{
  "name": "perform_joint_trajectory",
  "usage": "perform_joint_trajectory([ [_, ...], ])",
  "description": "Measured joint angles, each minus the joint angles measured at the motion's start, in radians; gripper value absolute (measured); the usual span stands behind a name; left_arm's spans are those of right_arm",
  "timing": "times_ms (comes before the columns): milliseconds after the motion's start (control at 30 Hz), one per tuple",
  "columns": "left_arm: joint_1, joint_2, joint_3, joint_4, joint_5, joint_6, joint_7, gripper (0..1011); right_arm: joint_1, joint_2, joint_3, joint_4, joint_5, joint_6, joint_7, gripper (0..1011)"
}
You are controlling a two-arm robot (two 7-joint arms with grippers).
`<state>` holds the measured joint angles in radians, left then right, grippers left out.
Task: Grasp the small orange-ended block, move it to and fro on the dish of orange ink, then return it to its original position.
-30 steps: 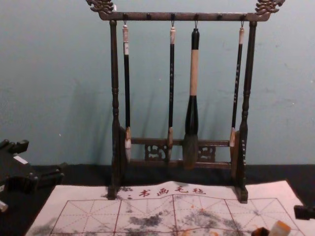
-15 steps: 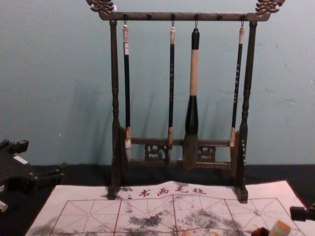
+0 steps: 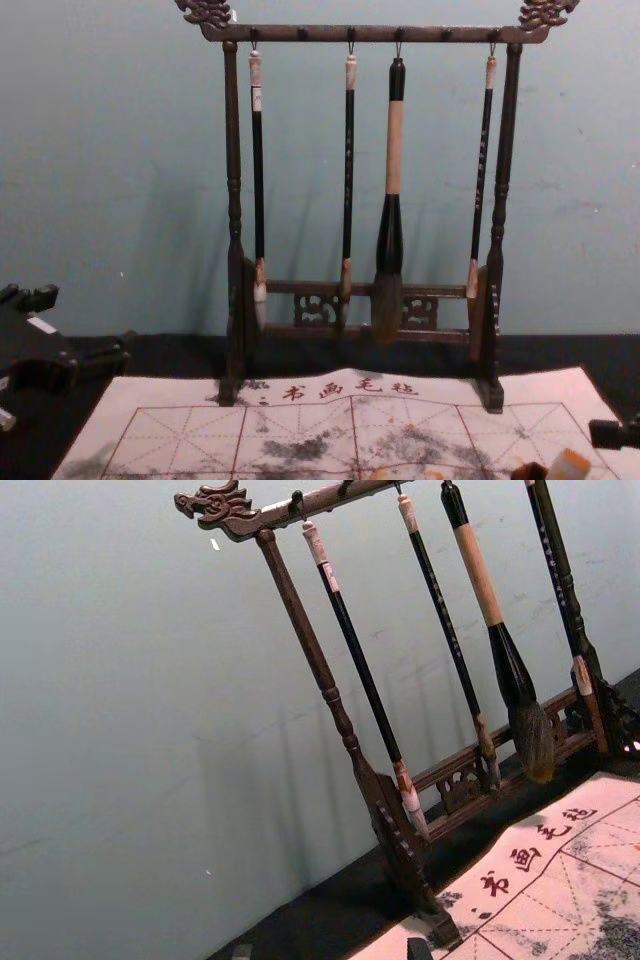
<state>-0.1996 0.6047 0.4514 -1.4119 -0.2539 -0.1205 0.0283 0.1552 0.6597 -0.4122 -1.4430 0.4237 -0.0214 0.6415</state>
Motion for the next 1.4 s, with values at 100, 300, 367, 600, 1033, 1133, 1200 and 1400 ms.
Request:
perform_joint_trajectory([
  [100,0.0,0.0,0.0,0.0,0.0,0.0,0.0,1001,0.0,0.0,0.0,0.0,0.0,0.0,0.0,979],
  [300,0.0,0.0,0.0,0.0,0.0,0.0,0.0,1001,0.0,0.0,0.0,0.0,0.0,0.0,0.0,838],
  [367,0.0,0.0,0.0,0.0,0.0,0.0,0.0,1001,0.0,0.0,0.0,0.0,0.0,0.0,0.0,786],
  [600,0.0,0.0,0.0,0.0,0.0,0.0,0.0,1001,0.0,0.0,0.0,0.0,0.0,0.0,-0.001,572],
  [1033,0.0,0.0,0.0,0.0,0.0,0.0,0.0,1001,0.0,0.0,0.0,0.0,0.0,0.0,-0.001,172],
  [1133,0.0,0.0,0.0,0.0,0.0,0.0,0.0,1001,0.0,0.0,0.0,0.0,0.0,0.0,-0.001,94],
  [1200,0.0,0.0,0.0,0.0,0.0,0.0,0.0,1002,0.0,0.0,0.0,0.0,0.0,0.0,-0.001,84],
  [1400,0.0,0.0,0.0,0.0,0.0,0.0,0.0,1001,0.0,0.0,0.0,0.0,0.0,0.0,-0.001,84],
])
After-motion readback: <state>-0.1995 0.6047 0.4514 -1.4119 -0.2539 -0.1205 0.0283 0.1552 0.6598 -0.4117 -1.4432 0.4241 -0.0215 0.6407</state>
